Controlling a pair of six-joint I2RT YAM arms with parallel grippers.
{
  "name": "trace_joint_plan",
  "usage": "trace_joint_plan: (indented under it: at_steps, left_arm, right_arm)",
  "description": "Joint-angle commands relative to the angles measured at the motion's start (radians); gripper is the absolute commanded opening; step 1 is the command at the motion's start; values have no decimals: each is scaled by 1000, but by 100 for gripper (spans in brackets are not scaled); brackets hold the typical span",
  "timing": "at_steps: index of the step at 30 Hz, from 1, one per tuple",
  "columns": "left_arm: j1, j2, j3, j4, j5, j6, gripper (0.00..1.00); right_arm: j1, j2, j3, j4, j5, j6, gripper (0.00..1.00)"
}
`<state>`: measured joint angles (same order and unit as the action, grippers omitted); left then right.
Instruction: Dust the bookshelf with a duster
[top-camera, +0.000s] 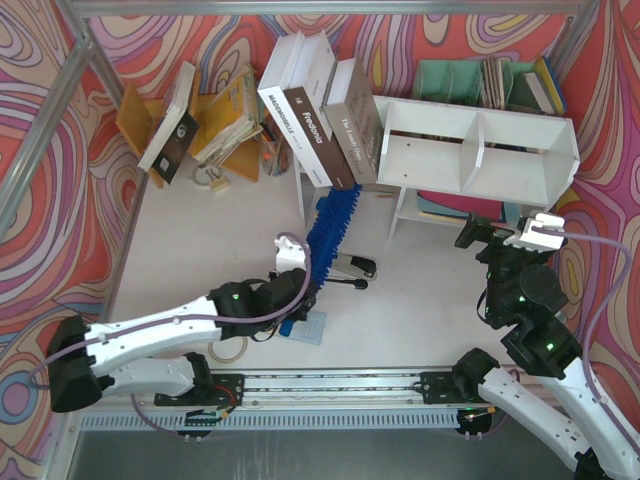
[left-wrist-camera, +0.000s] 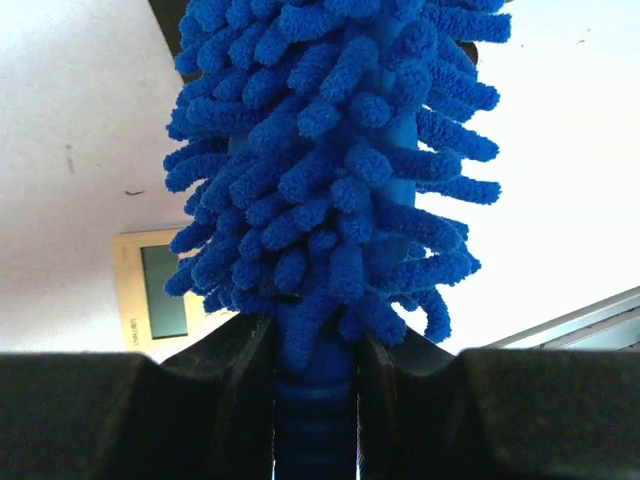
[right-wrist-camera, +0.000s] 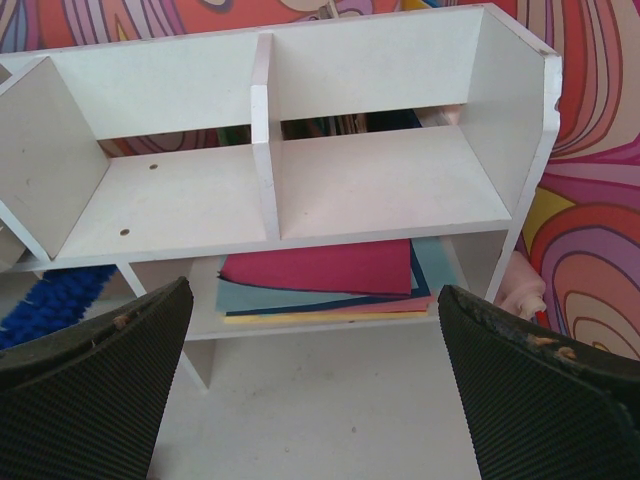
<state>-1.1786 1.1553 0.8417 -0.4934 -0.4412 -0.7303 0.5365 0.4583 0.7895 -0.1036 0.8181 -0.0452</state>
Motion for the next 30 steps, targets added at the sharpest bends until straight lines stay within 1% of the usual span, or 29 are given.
trace_joint_plan:
  at_steps: [1,6,12,16,20,30]
  left_arm:
    - [0,-97,-7,-102,-74,-13,0]
    - [1,-189,15,-212,-3,45,0]
    - [1,-297,52,-408,48,28,0]
    - [1,-392,98,-560,27,2,0]
    - [1,-478,152,-672,11,-29,0]
    - [0,-568,286,-910,46,-113,0]
  right_arm:
    - [0,-6,-9,36,4,-10,99]
    - [0,-4,-7,36,6,-10,99]
    - [0,1,-6,37,10,-13,99]
    - [0,8,-7,40,15,-16,99]
    - [0,17,-7,49,21,-25,99]
    - [0,50,-3,56,27,-31,99]
